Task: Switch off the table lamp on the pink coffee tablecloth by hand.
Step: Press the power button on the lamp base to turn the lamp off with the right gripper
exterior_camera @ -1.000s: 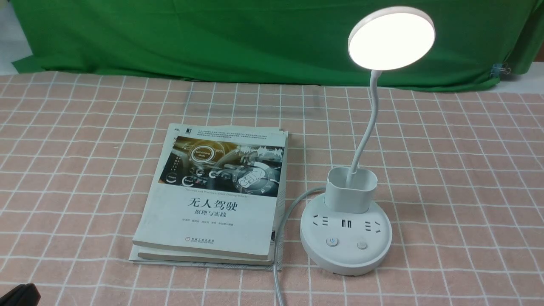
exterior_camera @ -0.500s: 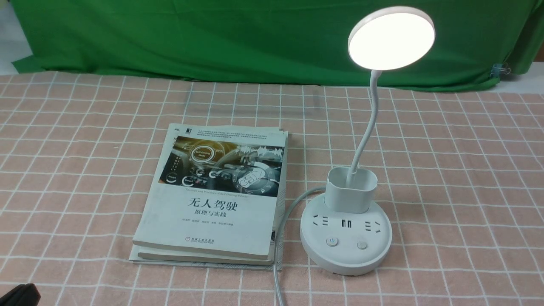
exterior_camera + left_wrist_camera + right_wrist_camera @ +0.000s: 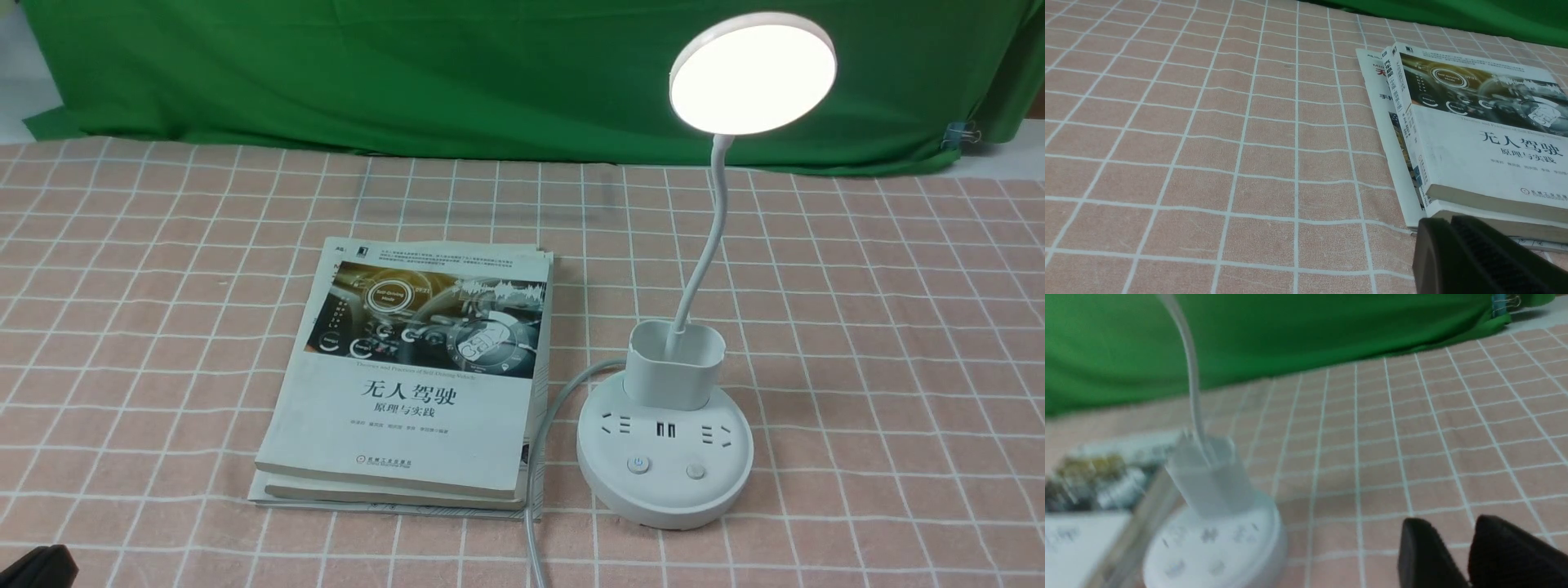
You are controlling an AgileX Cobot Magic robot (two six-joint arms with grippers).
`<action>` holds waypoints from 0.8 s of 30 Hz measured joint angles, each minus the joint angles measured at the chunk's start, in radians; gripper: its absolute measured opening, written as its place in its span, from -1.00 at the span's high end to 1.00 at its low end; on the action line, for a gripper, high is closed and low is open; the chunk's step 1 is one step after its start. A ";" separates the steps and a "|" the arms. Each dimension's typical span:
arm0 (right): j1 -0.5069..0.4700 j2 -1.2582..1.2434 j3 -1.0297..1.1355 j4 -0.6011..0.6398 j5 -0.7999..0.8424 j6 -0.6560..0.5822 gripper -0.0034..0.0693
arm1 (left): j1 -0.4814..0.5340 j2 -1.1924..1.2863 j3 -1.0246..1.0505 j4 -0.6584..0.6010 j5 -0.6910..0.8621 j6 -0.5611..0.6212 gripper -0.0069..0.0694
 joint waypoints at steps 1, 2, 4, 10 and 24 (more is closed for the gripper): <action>0.000 0.000 0.000 0.007 -0.031 0.037 0.25 | 0.000 0.000 0.000 0.000 0.000 0.000 0.80; 0.000 0.000 0.000 0.014 -0.077 0.077 0.25 | 0.000 0.000 0.000 0.000 0.000 0.000 0.80; 0.000 0.000 0.000 0.018 -0.144 0.105 0.25 | 0.000 0.000 0.000 0.000 0.000 0.000 0.80; 0.000 0.000 0.000 0.020 -0.238 0.136 0.26 | 0.000 0.000 0.000 0.000 0.000 0.000 0.80; 0.000 0.791 -0.713 0.027 0.776 -0.224 0.75 | 0.000 0.000 0.000 0.000 0.000 0.000 0.80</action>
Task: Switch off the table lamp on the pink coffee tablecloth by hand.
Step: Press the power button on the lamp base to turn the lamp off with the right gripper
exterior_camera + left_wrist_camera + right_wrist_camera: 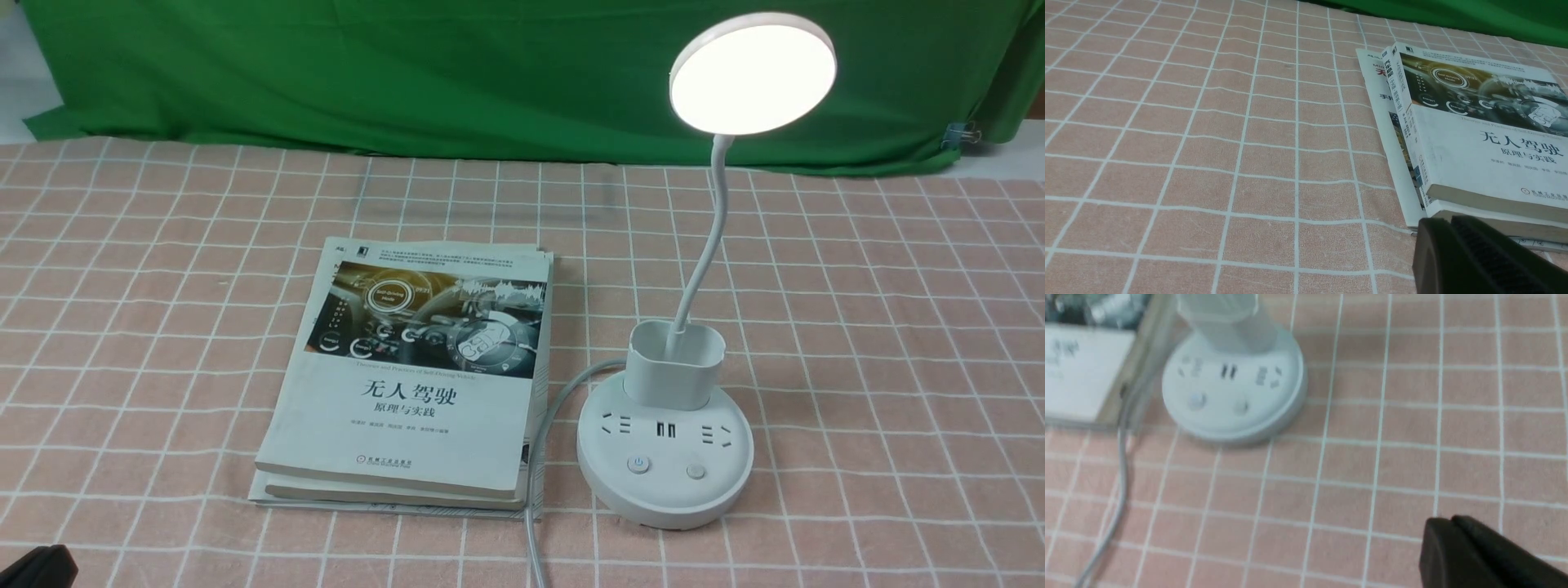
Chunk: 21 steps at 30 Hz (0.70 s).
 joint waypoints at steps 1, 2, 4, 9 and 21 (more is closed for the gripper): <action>0.000 0.014 -0.018 0.000 0.009 -0.006 0.76 | 0.000 0.000 0.000 0.000 0.000 0.000 0.80; 0.000 0.056 -0.043 0.000 0.032 -0.020 0.76 | 0.000 0.000 0.000 0.000 0.000 0.000 0.80; 0.007 0.229 -0.130 0.000 0.090 -0.054 0.79 | 0.000 0.000 0.000 0.000 0.000 0.000 0.80; 0.158 0.447 -0.221 -0.027 0.072 0.010 0.79 | 0.000 0.000 0.000 0.000 0.000 0.000 0.80; 0.490 0.836 -0.403 -0.135 -0.099 0.307 0.79 | 0.000 0.000 0.000 0.000 0.000 0.000 0.80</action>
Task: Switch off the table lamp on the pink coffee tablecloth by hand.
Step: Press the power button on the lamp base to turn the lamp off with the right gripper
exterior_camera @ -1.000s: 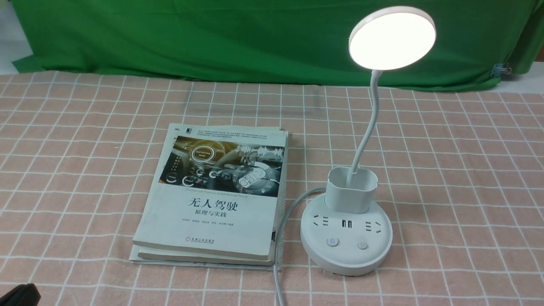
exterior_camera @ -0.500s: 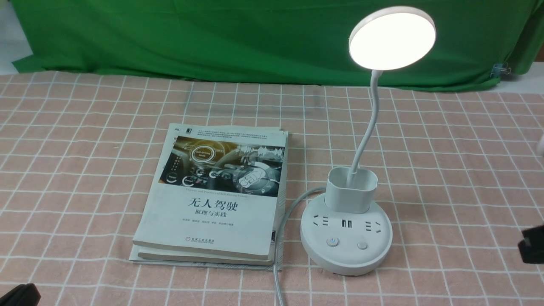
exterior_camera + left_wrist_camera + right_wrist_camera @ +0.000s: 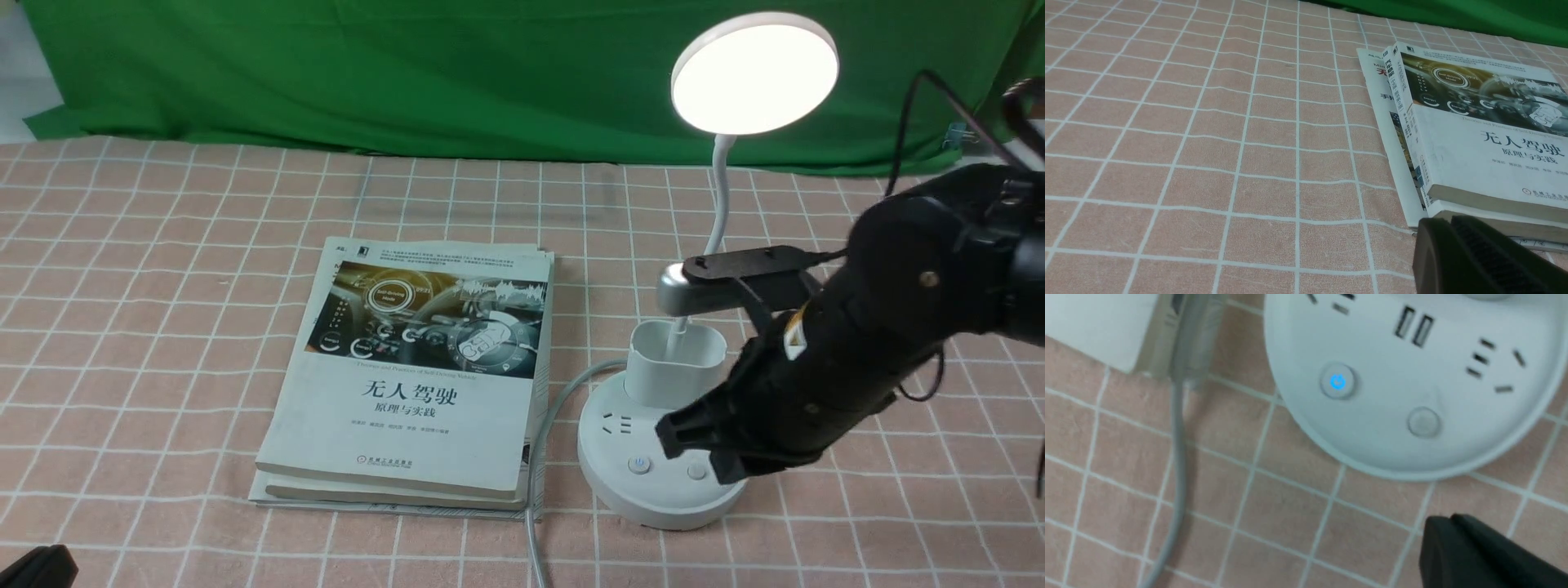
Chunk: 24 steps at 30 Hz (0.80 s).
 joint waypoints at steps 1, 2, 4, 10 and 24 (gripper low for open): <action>0.002 0.019 -0.009 -0.001 -0.008 0.006 0.79 | 0.000 0.000 0.000 0.000 0.000 0.000 0.80; 0.003 0.054 -0.022 -0.005 -0.027 0.011 0.79 | 0.000 0.000 0.000 0.000 0.000 0.000 0.80; 0.003 0.072 -0.029 -0.007 -0.039 0.013 0.79 | 0.000 0.000 0.000 0.000 0.000 0.000 0.80; 0.003 0.124 -0.042 -0.008 -0.082 0.027 0.78 | 0.000 0.000 0.000 0.000 0.000 0.000 0.80; -0.010 0.178 -0.053 -0.011 -0.076 0.018 0.78 | 0.000 0.000 0.000 0.000 0.000 0.000 0.80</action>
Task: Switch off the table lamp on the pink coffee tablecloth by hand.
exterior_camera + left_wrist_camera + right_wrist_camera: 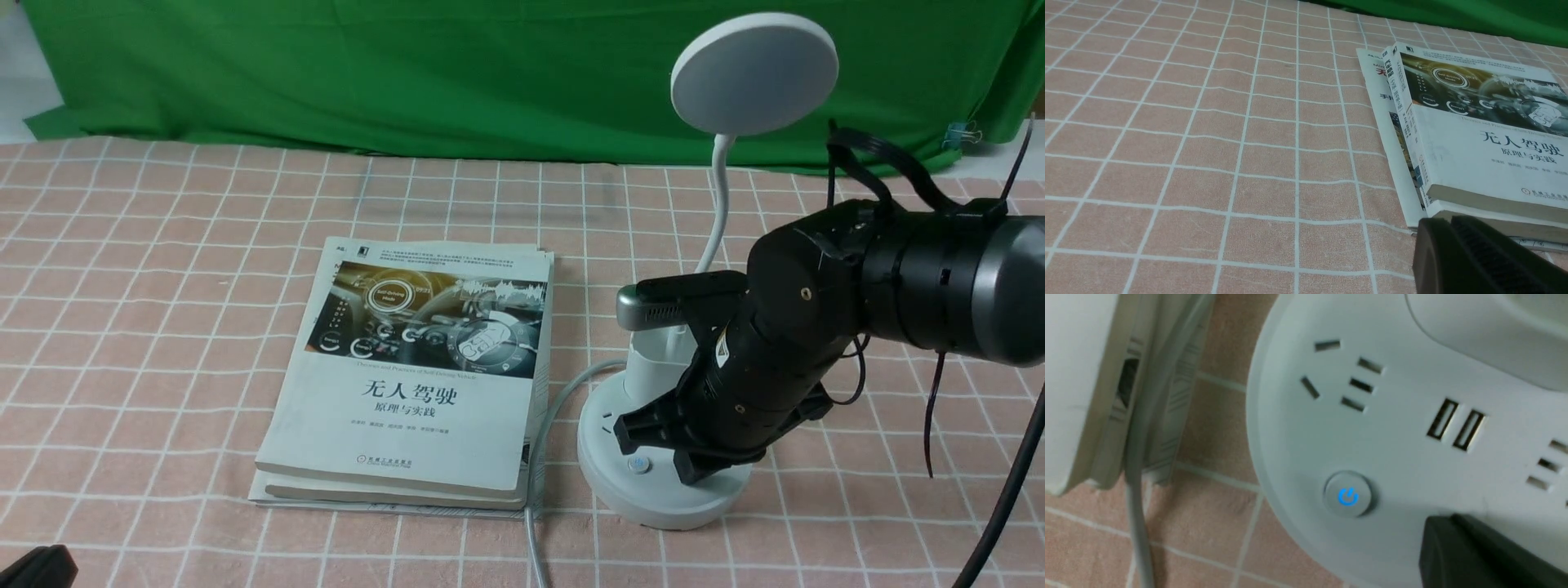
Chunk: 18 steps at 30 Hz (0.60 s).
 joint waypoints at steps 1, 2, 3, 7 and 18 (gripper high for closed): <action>0.000 -0.009 0.001 -0.001 0.004 -0.002 0.78 | 0.000 0.000 0.000 0.000 0.000 0.000 0.80; 0.000 -0.022 0.001 -0.004 0.009 -0.003 0.78 | 0.000 0.000 0.000 0.000 0.000 0.000 0.80; 0.000 -0.041 0.001 -0.006 0.012 -0.003 0.78 | 0.000 0.000 0.000 0.000 0.000 0.000 0.80; 0.000 -0.140 0.003 -0.025 0.047 -0.009 0.78 | 0.000 0.000 0.000 0.000 0.000 0.000 0.80; 0.000 -0.535 0.283 -0.034 0.068 -0.042 0.74 | 0.000 0.000 0.000 0.000 0.000 0.000 0.80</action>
